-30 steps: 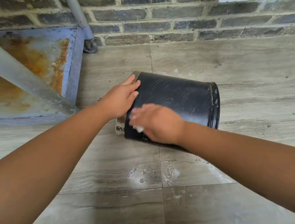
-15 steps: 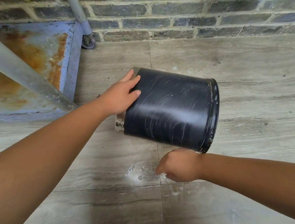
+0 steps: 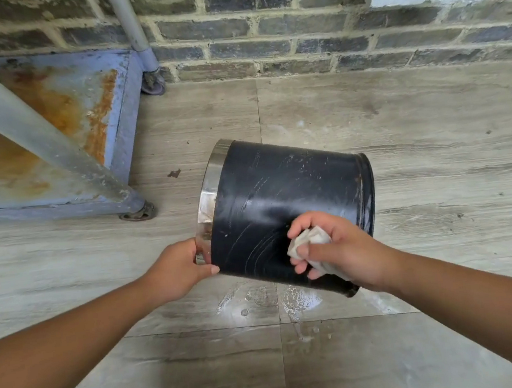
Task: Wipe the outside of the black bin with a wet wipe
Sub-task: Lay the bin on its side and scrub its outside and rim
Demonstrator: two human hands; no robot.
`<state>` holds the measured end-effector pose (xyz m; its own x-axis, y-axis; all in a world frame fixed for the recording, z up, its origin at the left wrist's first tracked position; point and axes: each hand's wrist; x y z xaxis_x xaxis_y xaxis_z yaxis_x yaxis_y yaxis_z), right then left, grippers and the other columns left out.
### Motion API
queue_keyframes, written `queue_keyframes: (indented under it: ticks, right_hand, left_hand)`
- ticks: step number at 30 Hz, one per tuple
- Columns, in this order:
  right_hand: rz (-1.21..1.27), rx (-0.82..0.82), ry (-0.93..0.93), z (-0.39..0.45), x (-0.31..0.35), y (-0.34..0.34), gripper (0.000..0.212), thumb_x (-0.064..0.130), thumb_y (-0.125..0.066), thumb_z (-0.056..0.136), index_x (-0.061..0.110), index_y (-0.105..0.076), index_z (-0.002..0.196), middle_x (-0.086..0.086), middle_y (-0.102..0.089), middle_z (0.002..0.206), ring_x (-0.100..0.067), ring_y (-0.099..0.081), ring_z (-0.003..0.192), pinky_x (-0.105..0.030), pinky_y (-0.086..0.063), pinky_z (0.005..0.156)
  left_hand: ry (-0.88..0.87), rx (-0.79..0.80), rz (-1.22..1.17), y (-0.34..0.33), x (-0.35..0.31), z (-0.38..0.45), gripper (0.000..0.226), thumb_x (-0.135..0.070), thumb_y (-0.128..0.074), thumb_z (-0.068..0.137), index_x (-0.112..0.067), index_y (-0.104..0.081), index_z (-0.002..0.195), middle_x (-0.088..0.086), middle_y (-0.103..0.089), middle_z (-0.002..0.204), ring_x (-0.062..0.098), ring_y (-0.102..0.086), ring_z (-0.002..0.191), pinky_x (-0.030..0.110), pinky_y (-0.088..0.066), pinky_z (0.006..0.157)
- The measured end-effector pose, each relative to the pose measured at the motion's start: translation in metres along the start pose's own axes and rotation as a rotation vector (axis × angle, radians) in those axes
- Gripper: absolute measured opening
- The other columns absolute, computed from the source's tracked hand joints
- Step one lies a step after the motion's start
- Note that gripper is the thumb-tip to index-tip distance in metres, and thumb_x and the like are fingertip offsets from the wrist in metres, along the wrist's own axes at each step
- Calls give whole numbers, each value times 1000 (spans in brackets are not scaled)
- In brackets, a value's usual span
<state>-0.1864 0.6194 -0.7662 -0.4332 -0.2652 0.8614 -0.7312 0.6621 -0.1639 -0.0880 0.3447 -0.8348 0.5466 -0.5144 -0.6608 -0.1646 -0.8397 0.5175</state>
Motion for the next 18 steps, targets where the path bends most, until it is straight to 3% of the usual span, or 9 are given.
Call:
queue_keyframes:
  ticks: [3, 6, 9, 11, 14, 16, 18]
  right_hand:
    - [154, -38, 58, 4, 11, 5, 18, 12, -63, 81, 21, -62, 96, -9, -69, 82, -23, -66, 75, -32, -55, 62]
    - [266, -68, 140, 10, 26, 11, 17, 11, -62, 82, 22, -63, 96, -10, -67, 81, -22, -64, 70, -30, -54, 59]
    - [316, -120, 251, 17, 47, 21, 18, 8, -59, 82, 20, -62, 95, -10, -66, 80, -22, -63, 67, -29, -52, 54]
    - [299, -174, 337, 23, 62, 26, 18, 7, -58, 83, 20, -62, 94, -9, -67, 80, -22, -63, 65, -29, -51, 53]
    - [37, -409, 462, 39, 77, 28, 15, 13, -61, 86, 27, -61, 91, 2, -68, 79, -16, -64, 68, -29, -53, 59]
    - [-290, -599, 567, 55, 81, 27, 16, 16, -62, 88, 32, -59, 90, 10, -65, 80, -12, -62, 75, -31, -50, 68]
    - [-623, -685, 633, 76, 83, 24, 15, 15, -60, 90, 29, -61, 95, 13, -64, 84, -8, -59, 82, -25, -45, 73]
  left_hand:
    - [3, 7, -2, 11, -15, -4, 14, -20, -78, 80, -19, -65, 79, -8, -68, 71, 8, -62, 67, 26, -50, 63]
    - [-48, 152, -386, 23, -46, -13, 13, -11, -68, 88, -22, -74, 91, -3, -75, 89, 12, -66, 81, 24, -47, 77]
    - [104, 177, -716, 42, -68, -7, 27, -21, -70, 77, -8, -68, 101, 16, -71, 93, 29, -60, 87, 44, -42, 80]
    - [239, 225, -821, 62, -77, 2, 28, -24, -70, 73, -9, -66, 96, 10, -71, 86, 25, -60, 81, 35, -43, 76]
    - [369, 195, -991, 84, -81, 14, 17, -23, -66, 77, -15, -64, 91, 6, -61, 92, 19, -52, 86, 29, -37, 79]
    - [394, 143, -1037, 91, -79, 22, 14, -25, -59, 86, -15, -63, 94, 7, -59, 98, 19, -51, 98, 29, -35, 94]
    - [396, 87, -1052, 97, -78, 30, 23, -30, -48, 97, -13, -64, 94, 8, -64, 98, 20, -61, 96, 32, -42, 96]
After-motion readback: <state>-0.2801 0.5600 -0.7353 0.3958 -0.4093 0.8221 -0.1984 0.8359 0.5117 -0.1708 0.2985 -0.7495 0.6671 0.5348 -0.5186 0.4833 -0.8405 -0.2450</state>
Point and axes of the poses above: each hand's wrist, its own z-axis towards the middle knuckle, its own y-axis out of the back of the hand, x = y × z
